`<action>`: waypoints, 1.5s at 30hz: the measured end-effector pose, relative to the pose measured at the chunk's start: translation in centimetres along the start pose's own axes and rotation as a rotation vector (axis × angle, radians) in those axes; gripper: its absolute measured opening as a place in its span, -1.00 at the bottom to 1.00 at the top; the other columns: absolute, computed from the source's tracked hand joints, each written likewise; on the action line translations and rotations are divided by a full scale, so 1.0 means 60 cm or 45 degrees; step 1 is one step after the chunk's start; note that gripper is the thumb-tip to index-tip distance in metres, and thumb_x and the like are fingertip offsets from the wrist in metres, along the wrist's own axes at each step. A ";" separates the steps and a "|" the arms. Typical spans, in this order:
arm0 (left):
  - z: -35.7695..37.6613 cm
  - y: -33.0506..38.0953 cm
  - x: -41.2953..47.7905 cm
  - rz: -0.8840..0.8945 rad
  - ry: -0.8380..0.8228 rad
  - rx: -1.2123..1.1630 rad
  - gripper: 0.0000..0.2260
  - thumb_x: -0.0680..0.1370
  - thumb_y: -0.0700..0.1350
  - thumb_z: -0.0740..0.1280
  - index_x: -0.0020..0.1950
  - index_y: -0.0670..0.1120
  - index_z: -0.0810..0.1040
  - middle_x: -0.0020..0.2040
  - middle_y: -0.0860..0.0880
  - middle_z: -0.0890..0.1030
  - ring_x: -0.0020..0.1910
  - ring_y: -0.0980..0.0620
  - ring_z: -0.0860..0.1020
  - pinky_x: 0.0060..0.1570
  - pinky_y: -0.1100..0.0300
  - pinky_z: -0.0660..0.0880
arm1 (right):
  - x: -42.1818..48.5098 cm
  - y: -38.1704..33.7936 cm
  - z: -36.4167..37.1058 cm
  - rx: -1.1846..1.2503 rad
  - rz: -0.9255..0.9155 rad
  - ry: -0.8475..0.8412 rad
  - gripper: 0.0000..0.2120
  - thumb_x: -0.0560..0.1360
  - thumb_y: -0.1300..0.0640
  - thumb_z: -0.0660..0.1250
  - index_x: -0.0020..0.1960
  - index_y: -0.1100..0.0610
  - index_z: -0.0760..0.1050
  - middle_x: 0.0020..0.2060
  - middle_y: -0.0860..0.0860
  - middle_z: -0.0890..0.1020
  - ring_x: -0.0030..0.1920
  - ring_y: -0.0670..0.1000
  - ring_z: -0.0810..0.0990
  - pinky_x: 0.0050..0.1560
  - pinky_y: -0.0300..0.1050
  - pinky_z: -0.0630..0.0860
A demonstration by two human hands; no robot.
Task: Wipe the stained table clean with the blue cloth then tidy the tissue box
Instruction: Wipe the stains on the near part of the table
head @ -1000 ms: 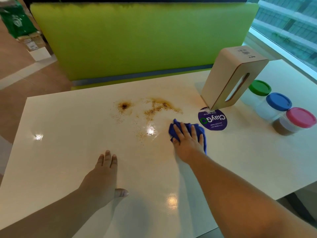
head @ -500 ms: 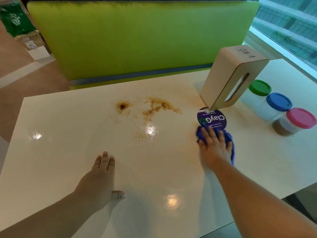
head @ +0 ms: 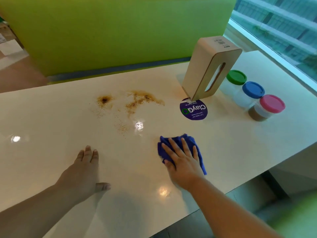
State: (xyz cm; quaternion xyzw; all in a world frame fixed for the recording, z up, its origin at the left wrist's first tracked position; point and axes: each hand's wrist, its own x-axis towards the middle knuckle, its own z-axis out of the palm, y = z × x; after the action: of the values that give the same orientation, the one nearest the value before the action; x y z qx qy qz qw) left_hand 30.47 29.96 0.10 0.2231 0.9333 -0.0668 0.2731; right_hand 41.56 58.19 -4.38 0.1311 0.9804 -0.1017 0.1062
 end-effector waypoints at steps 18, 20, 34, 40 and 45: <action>0.008 0.000 0.002 -0.022 0.058 -0.105 0.10 0.32 0.43 0.27 0.53 -0.19 -0.19 0.54 -0.20 -0.20 0.53 -0.16 -0.09 0.46 0.01 0.13 | -0.096 -0.054 0.039 -0.065 -0.204 0.030 -0.49 0.55 -0.22 -0.01 0.49 -0.27 0.06 0.50 -0.21 0.09 0.50 0.20 0.10 0.38 0.25 -0.12; 0.010 -0.005 0.000 -0.004 0.103 -0.144 0.09 0.31 0.45 0.27 0.53 -0.17 -0.16 0.55 -0.18 -0.18 0.54 -0.13 -0.07 0.45 0.02 0.14 | -0.125 -0.069 0.056 -0.157 -0.485 -0.004 -0.51 0.58 -0.23 -0.04 0.50 -0.27 0.05 0.48 -0.20 0.21 0.47 0.18 0.18 0.32 0.25 -0.01; 0.035 -0.159 -0.061 0.074 0.553 -0.685 -0.67 0.54 -0.01 0.30 0.30 0.01 0.49 0.36 0.08 0.40 0.40 0.07 0.29 0.34 0.17 0.25 | -0.062 -0.200 0.054 -0.032 -0.017 0.052 -0.51 0.58 -0.21 -0.10 0.51 -0.28 -0.05 0.52 -0.19 -0.08 0.53 0.17 -0.13 0.43 0.27 -0.22; 0.043 -0.224 -0.075 0.117 0.575 -0.739 -0.71 0.54 -0.02 0.31 0.26 0.04 0.51 0.28 0.17 0.42 0.37 0.14 0.30 0.25 0.32 0.19 | -0.071 -0.383 0.077 -0.078 -0.955 -0.313 -0.53 0.61 -0.18 -0.08 0.50 -0.27 -0.04 0.53 -0.24 -0.04 0.47 0.01 -0.37 0.33 0.16 -0.53; 0.055 -0.279 -0.093 0.067 0.574 -0.794 -0.76 0.53 -0.03 0.32 0.20 0.08 0.53 0.23 0.17 0.47 0.29 0.11 0.39 0.22 0.21 0.31 | 0.026 -0.323 0.054 -0.072 -0.342 -0.129 -0.44 0.50 -0.24 -0.31 0.51 -0.27 -0.16 0.52 -0.25 -0.15 0.49 -0.05 -0.34 0.46 0.13 -0.34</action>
State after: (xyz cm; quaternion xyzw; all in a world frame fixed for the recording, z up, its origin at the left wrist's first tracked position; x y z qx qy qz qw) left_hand 28.67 12.11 0.40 0.1623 0.9394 0.2781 0.1176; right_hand 35.28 39.51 -4.49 -0.0096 0.9850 -0.0937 0.1447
